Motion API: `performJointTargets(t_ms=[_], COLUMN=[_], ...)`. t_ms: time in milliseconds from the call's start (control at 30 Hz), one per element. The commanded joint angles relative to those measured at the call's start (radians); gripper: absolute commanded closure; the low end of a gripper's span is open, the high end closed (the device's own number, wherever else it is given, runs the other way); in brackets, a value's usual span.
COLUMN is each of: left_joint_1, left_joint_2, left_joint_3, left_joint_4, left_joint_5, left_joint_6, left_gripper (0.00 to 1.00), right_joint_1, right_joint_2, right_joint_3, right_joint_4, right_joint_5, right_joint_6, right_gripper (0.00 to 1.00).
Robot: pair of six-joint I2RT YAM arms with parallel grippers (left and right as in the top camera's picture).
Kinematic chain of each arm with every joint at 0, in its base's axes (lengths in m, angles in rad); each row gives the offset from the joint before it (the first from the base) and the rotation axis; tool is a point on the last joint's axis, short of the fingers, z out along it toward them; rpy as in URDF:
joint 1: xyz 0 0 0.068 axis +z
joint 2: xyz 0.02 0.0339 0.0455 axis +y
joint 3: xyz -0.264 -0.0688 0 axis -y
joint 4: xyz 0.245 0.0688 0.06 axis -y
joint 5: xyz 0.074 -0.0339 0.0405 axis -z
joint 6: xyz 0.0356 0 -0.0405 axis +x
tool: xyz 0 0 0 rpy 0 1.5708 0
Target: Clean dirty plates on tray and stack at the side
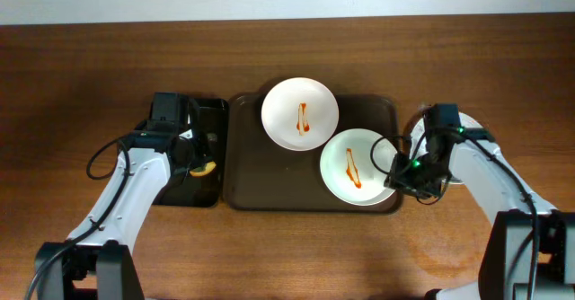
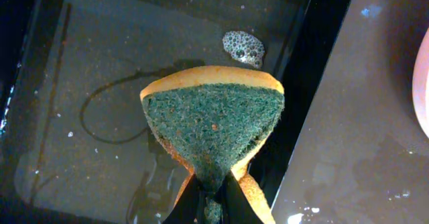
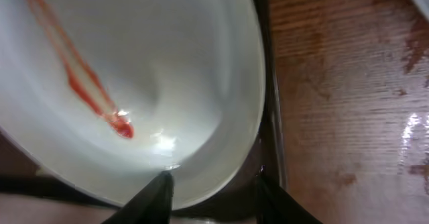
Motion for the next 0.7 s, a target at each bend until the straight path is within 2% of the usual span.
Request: performJointTargets(t_ms=[0,67,167,233,367,433,500,600,667], left_joint_1=[0.006,0.006,0.006,0.006,0.002,-0.039,-0.100,-0.196,-0.281], left_joint_2=[0.005,0.005,0.005,0.005,0.005,0.005,0.005,0.008,0.027], left_joint_3=[0.001,0.001,0.001,0.001,0.001,0.001,0.001,0.001,0.001], left_joint_4=[0.002,0.002,0.000,-0.002,0.010,0.063,0.128,0.169,0.190], left_joint_5=[-0.007,-0.007,0.003,0.038,0.204,0.404,0.520,0.524,0.505], left_joint_6=[0.019,0.019,0.019,0.019,0.031,0.111,0.179,0.175,0.106], left_gripper=[1.00,1.00,1.00,1.00,1.00,1.00,1.00,1.00,1.00], right_joint_1=[0.008,0.026,0.061,0.094,0.171,0.213,0.228,0.227,0.227], right_joint_2=[0.002,0.002,0.002,0.002,0.002,0.002,0.002,0.002,0.002], right_joint_3=[-0.067,-0.109,-0.136,-0.136,-0.136,-0.136,-0.136,-0.136,-0.136], right_joint_4=[0.083,0.163,0.208,0.208,0.209,0.226,0.238,0.238,0.238], right_joint_5=[0.011,0.011,0.011,0.012,0.013,0.017,0.023,0.023,0.023], right_joint_6=[0.024,0.024,0.052,0.058,0.085,0.109,0.109,0.109,0.109], right_gripper=[0.68,0.74,0.92,0.96,0.96,0.96,0.96,0.96,0.96])
